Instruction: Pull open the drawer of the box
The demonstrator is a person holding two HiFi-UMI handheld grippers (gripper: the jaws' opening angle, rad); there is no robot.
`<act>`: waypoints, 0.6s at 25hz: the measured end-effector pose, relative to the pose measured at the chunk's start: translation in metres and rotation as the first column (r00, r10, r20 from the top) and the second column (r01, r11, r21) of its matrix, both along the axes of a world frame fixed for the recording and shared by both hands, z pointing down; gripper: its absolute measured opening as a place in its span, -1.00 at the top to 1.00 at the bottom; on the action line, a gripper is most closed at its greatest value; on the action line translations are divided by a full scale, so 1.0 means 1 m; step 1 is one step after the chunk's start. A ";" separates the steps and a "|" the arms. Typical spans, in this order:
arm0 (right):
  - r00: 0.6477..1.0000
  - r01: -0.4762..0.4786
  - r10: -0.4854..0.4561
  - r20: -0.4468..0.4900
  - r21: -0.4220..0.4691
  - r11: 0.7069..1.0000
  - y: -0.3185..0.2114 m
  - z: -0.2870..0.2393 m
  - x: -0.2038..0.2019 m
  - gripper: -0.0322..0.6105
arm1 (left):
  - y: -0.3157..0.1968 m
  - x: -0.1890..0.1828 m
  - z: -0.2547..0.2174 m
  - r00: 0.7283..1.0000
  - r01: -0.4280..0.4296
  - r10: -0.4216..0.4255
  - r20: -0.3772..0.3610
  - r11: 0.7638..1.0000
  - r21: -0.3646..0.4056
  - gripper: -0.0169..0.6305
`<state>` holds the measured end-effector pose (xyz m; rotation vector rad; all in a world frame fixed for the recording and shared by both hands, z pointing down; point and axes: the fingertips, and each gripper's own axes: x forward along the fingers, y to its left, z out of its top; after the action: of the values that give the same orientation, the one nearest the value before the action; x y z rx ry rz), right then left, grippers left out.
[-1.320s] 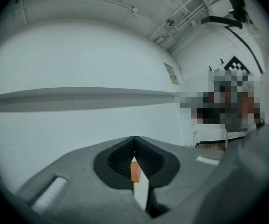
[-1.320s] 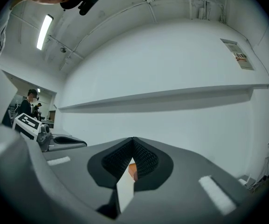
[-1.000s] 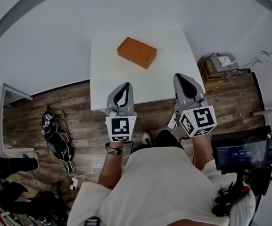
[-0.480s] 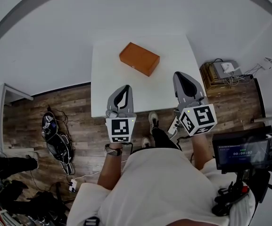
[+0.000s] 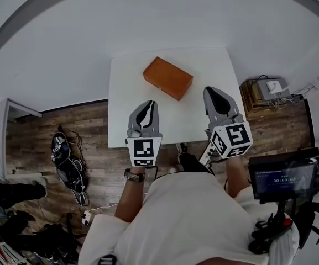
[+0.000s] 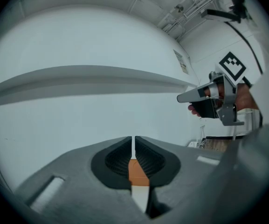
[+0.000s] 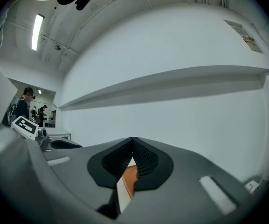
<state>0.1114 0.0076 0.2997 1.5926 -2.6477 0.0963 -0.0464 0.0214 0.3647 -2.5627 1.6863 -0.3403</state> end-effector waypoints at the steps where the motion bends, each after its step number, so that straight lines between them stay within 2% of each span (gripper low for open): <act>1: 1.000 0.001 -0.001 0.001 -0.004 1.000 -0.007 0.003 0.000 0.89 | -0.006 0.001 0.004 1.000 -0.001 0.001 0.004 1.000 -0.008 0.88; 5: 1.000 0.012 -0.012 0.002 -0.038 0.999 -0.040 0.018 -0.003 0.77 | -0.031 0.000 0.022 1.000 -0.007 0.008 0.011 0.999 -0.049 0.84; 10: 1.000 0.023 -0.022 0.008 -0.109 0.994 -0.128 0.056 0.001 0.74 | -0.112 0.004 0.067 0.999 -0.029 0.031 0.014 0.992 -0.120 0.83; 15: 0.999 0.043 -0.045 -0.010 -0.145 0.988 -0.132 0.066 -0.008 0.68 | -0.111 -0.003 0.094 0.999 -0.043 0.043 -0.004 0.981 -0.189 0.80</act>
<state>0.1038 -0.1247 0.3655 1.4839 -2.5978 0.2691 -0.0497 -0.0895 0.4589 -2.7254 1.6713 -0.5225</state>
